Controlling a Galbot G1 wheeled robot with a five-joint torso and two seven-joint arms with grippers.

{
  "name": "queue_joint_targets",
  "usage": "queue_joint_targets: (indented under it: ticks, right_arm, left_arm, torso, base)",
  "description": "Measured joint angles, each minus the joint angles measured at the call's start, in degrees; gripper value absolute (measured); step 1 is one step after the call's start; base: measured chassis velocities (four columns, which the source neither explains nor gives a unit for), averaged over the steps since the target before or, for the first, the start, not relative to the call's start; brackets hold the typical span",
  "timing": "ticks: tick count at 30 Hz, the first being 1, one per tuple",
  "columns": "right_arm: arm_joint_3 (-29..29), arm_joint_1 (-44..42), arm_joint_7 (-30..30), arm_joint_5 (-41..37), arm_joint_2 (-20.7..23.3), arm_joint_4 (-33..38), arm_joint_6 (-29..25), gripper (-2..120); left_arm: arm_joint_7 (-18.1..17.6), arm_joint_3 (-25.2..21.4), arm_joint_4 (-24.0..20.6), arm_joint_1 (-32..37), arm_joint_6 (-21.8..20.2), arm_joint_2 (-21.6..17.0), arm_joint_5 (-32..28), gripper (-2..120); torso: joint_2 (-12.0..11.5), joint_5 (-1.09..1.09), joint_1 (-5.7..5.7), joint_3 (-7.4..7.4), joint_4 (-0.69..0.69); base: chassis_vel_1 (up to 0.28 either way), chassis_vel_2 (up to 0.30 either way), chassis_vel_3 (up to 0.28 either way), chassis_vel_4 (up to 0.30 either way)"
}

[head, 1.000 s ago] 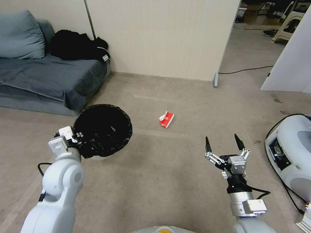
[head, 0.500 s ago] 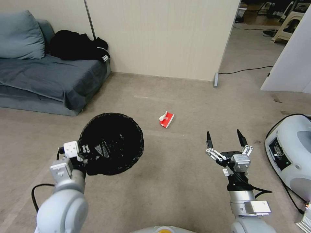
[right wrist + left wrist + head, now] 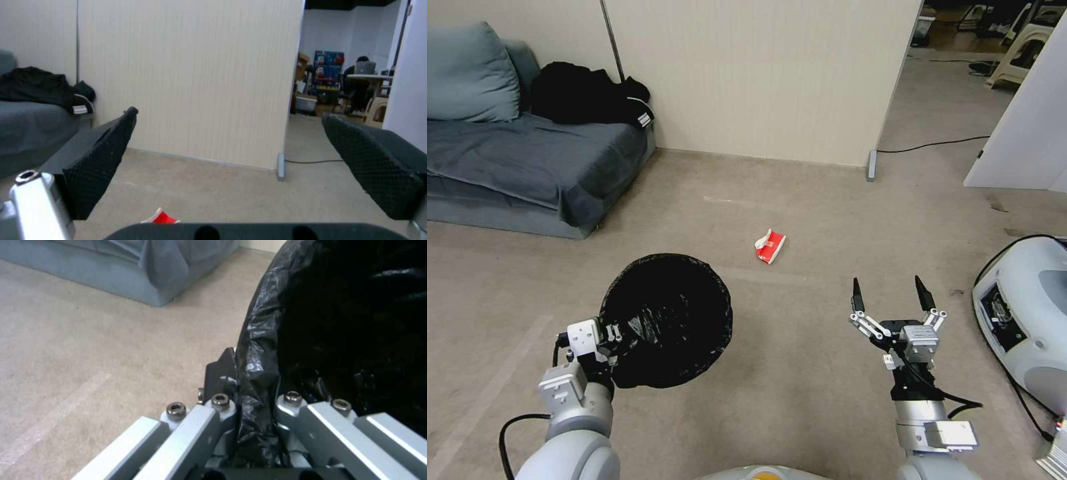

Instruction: Pick up the trash bin, then pick up the garbage from the floor and place it into the trash bin.

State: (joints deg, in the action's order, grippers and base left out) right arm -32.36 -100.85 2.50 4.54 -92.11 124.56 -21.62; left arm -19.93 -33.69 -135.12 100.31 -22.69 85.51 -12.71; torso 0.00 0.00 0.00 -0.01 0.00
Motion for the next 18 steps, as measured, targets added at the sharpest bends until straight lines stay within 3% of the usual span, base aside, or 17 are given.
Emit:
queue_joint_targets:
  ticks: [10,18]
  right_arm:
    - [0.0,-0.1,0.0,0.6,-0.1,-0.3,0.1,100]
    - [0.1,-0.5,-0.1,1.3,-0.1,-0.7,0.3,100]
  left_arm:
    - [0.1,-1.3,1.0,-1.2,1.0,0.3,-0.9,3]
    - [0.1,-0.6,1.2,-1.8,1.3,0.3,-1.0,3]
  torso:
    - [0.0,0.00,0.00,0.00,0.00]
    - [0.0,0.00,0.00,0.01,0.00]
  base:
    - [-0.032,0.037,0.033,-0.029]
    - [-0.189,0.179,0.171,-0.177]
